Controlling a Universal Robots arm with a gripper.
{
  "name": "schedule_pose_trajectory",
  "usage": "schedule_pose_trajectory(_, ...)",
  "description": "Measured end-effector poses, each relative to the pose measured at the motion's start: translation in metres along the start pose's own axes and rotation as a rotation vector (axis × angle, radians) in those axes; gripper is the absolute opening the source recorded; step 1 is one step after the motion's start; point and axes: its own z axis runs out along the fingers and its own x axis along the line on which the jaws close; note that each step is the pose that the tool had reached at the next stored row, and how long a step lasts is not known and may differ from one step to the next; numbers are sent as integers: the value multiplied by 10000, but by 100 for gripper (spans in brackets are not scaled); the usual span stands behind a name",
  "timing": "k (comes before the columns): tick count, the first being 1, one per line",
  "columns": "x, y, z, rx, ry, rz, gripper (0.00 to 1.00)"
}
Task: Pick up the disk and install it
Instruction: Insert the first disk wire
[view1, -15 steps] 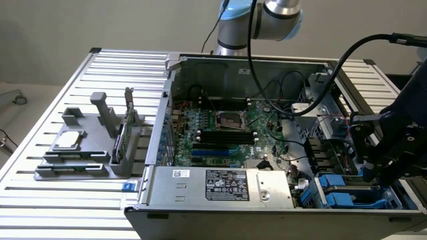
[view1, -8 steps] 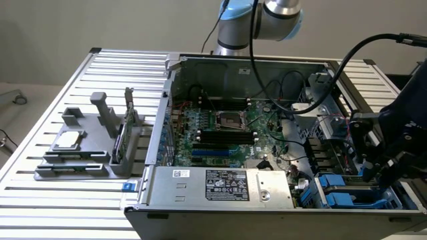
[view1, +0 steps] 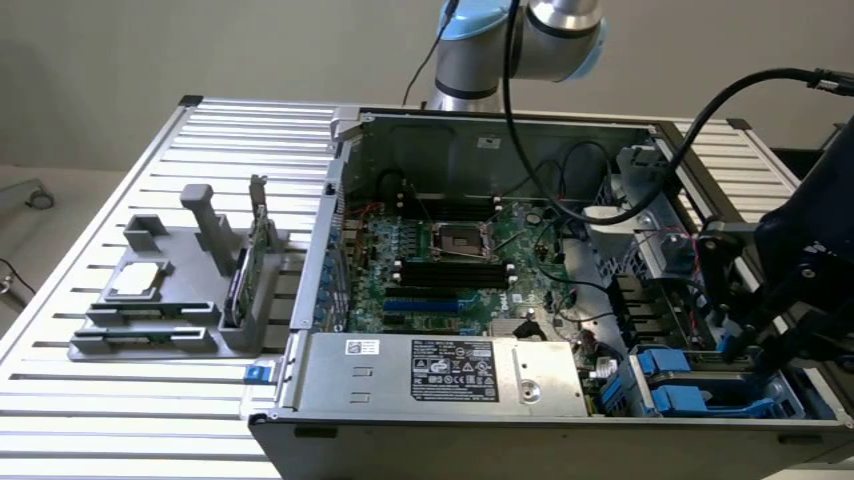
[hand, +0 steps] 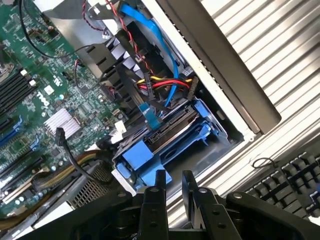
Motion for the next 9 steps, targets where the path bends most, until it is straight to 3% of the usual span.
schedule_pose_trajectory(9, -16, 14, 36, -260, 255, 798, 28)
